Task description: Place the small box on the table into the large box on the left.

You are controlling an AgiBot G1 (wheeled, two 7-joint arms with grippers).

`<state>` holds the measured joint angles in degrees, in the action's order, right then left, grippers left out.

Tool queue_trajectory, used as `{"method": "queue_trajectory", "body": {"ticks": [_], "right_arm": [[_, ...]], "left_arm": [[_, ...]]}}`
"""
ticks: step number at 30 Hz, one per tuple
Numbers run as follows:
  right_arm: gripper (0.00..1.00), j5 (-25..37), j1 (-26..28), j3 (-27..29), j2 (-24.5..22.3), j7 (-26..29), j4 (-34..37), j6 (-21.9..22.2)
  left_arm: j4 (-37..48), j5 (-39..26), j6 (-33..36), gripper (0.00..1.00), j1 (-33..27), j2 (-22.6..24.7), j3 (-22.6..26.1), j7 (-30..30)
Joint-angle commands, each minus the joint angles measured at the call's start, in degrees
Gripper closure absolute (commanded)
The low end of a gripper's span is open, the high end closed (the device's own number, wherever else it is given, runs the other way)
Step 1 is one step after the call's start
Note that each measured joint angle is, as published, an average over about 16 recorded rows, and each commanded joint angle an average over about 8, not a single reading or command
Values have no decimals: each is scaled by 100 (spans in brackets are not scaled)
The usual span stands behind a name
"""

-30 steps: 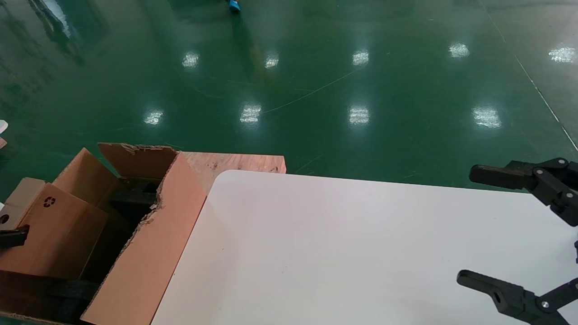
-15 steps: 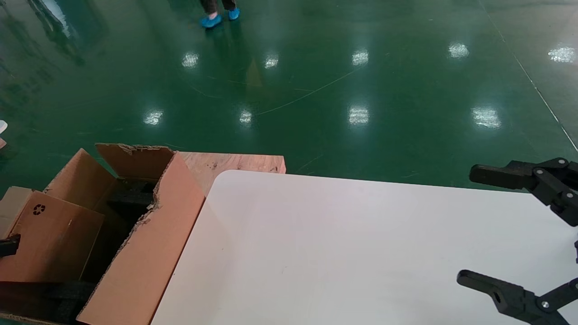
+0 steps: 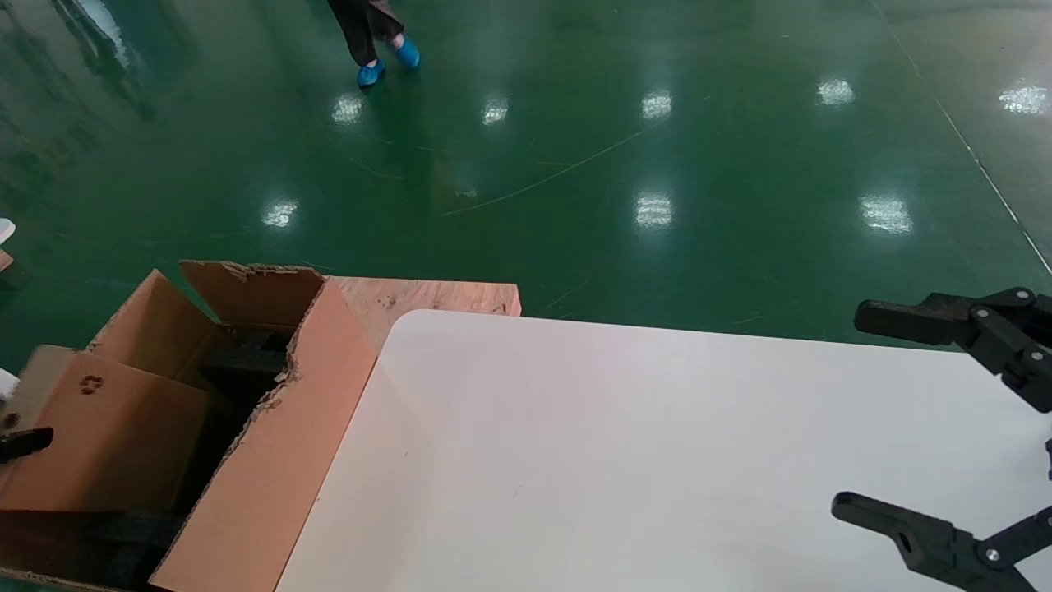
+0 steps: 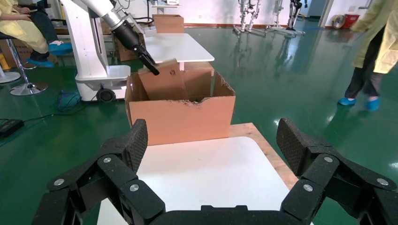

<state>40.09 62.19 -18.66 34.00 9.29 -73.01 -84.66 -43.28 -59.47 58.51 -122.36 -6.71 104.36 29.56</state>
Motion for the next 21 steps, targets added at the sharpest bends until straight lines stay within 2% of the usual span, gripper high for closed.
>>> {"method": "queue_trajectory", "body": {"ticks": [1,21], "right_arm": [[0,0,0,0,0,0,0,0],[0,0,0,0,0,0,0,0]], "left_arm": [[4,-3,3,0,-1,3,-2,-2],[-6,-13,22,0,-17,49,-27,-36]]}}
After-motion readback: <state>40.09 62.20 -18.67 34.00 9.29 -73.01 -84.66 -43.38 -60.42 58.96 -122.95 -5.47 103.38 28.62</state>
